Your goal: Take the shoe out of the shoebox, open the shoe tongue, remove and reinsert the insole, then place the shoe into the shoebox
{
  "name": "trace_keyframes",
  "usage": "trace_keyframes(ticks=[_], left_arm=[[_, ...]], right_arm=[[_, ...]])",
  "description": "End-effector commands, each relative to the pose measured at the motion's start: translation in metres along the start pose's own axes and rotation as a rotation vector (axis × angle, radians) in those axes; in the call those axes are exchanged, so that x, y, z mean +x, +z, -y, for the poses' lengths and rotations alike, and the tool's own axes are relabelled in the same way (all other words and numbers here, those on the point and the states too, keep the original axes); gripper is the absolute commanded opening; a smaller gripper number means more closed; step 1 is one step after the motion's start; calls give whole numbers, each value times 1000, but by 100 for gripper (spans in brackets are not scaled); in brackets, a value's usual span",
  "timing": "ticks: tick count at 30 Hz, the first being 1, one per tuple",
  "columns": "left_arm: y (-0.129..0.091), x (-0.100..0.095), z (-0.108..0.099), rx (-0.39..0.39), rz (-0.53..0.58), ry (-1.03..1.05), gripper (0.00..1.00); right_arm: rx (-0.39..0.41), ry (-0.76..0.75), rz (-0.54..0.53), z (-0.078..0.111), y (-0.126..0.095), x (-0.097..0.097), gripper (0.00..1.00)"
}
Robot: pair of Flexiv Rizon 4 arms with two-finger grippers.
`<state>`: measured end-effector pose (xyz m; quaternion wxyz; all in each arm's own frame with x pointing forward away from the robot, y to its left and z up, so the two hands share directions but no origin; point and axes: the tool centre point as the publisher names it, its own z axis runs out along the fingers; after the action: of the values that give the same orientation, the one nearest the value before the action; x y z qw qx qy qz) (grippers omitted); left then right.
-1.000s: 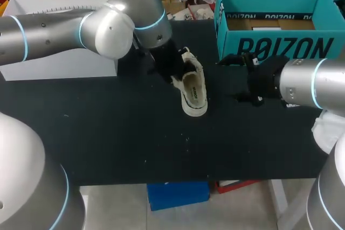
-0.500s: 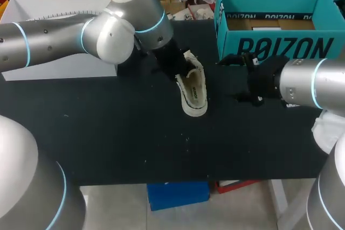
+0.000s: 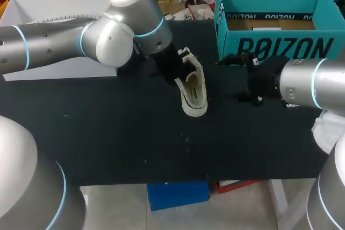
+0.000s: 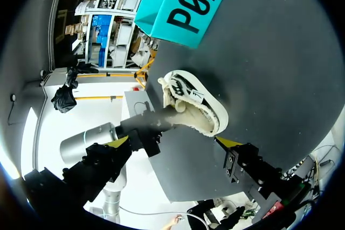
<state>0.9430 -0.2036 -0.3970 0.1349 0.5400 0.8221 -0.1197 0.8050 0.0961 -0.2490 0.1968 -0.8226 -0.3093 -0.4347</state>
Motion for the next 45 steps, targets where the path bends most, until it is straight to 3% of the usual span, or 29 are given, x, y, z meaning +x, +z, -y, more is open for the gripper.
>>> trace_keyframes(ticks=[1, 11, 12, 13, 23, 33, 45], left_arm=[[8, -4, -1, 1, -1, -1, 28], [18, -3, -2, -2, -24, 14, 24], [18, -3, -2, -2, -24, 15, 16], [18, -4, -2, -7, -26, 23, 0], [1, -5, 1, -3, -18, 37, 0], [-56, -11, 9, -34, 11, 67, 0], [-131, 4, -1, -145, 39, 17, 0]], right_arm=[[-332, 125, -10, 6, -3, -6, 100], [-332, 125, -10, 6, -3, -6, 100], [-332, 125, -10, 6, -3, -6, 100], [-332, 125, -10, 6, -3, -6, 100], [-332, 125, -10, 6, -3, -6, 100], [-332, 125, -10, 6, -3, -6, 100], [-332, 125, -10, 6, -3, -6, 100]])
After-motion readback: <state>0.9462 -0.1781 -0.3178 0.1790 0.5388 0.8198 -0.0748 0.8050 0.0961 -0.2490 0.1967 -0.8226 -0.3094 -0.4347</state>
